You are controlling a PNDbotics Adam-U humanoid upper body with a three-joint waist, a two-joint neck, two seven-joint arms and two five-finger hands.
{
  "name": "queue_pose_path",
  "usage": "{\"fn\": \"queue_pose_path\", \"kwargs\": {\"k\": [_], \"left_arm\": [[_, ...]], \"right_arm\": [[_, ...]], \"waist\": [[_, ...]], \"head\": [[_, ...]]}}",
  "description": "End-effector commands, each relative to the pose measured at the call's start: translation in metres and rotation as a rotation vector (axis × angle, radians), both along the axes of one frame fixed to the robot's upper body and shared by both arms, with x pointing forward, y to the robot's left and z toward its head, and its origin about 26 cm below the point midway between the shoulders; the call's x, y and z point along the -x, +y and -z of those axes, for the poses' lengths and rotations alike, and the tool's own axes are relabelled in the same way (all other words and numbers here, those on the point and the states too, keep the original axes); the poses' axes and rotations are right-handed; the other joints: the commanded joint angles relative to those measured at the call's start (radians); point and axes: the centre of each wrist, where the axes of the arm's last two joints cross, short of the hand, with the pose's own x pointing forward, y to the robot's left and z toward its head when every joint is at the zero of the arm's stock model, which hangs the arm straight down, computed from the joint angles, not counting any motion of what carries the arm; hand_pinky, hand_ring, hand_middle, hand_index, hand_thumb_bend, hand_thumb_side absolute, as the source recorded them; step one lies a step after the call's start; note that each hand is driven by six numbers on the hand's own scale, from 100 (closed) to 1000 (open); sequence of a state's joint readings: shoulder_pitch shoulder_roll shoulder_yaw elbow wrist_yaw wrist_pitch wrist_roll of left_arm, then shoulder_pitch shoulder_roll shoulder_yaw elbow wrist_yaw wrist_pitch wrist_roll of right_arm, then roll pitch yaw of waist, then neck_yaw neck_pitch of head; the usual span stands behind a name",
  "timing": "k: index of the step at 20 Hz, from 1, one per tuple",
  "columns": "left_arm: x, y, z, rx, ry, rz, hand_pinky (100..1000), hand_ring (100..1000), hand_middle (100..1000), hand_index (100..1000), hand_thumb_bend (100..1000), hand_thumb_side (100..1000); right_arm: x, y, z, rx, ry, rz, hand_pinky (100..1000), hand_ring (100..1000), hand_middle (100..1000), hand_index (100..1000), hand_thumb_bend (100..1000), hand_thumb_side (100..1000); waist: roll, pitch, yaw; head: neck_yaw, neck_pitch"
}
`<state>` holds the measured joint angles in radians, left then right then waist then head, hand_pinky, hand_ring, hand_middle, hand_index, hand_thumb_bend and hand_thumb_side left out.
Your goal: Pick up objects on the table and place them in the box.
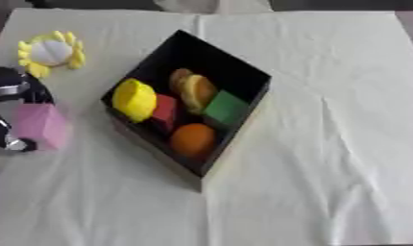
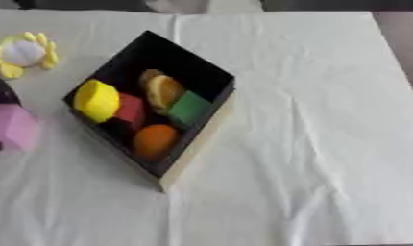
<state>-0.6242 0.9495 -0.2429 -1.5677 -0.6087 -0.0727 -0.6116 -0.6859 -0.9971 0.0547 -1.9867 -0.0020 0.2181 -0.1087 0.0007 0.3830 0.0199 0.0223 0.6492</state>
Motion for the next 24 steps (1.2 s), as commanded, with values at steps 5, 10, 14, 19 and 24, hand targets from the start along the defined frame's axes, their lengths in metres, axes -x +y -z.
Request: {"fn": "queue_pose_path", "kwargs": {"k": [5, 10, 14, 19, 24], "left_arm": [[0.029, -0.083, -0.101, 0.158, -0.35, 0.308, 725, 571, 474, 608, 363, 100], [0.012, -0.136, -0.132, 0.158, -0.31, 0.418, 742, 595, 501, 638, 393, 100], [-0.017, -0.168, -0.122, 0.092, -0.24, 0.422, 756, 623, 540, 681, 440, 100], [-0.043, -0.195, -0.094, 0.05, -0.169, 0.449, 775, 662, 580, 718, 475, 100], [-0.048, -0.2, -0.081, -0.035, -0.142, 0.451, 938, 899, 863, 952, 711, 223]], "right_arm": [[0.007, -0.002, -0.008, -0.007, -0.027, 0.01, 818, 747, 706, 721, 100, 262], [0.007, 0.001, -0.011, 0.003, -0.03, -0.003, 818, 747, 706, 720, 100, 256], [0.007, 0.003, -0.012, -0.004, -0.032, -0.015, 817, 745, 705, 718, 100, 267], [0.007, 0.007, -0.014, -0.015, -0.035, -0.038, 816, 743, 704, 717, 100, 272], [0.006, 0.01, -0.016, -0.02, -0.034, -0.042, 815, 742, 694, 716, 100, 278]], "waist": [[0.022, -0.025, 0.003], [0.035, -0.03, -0.018], [0.046, -0.026, -0.035], [0.053, -0.02, -0.05], [0.059, -0.018, -0.05]], "head": [[-0.021, 0.008], [-0.013, 0.008], [-0.001, 0.0], [0.008, -0.009], [0.004, -0.008]]}}
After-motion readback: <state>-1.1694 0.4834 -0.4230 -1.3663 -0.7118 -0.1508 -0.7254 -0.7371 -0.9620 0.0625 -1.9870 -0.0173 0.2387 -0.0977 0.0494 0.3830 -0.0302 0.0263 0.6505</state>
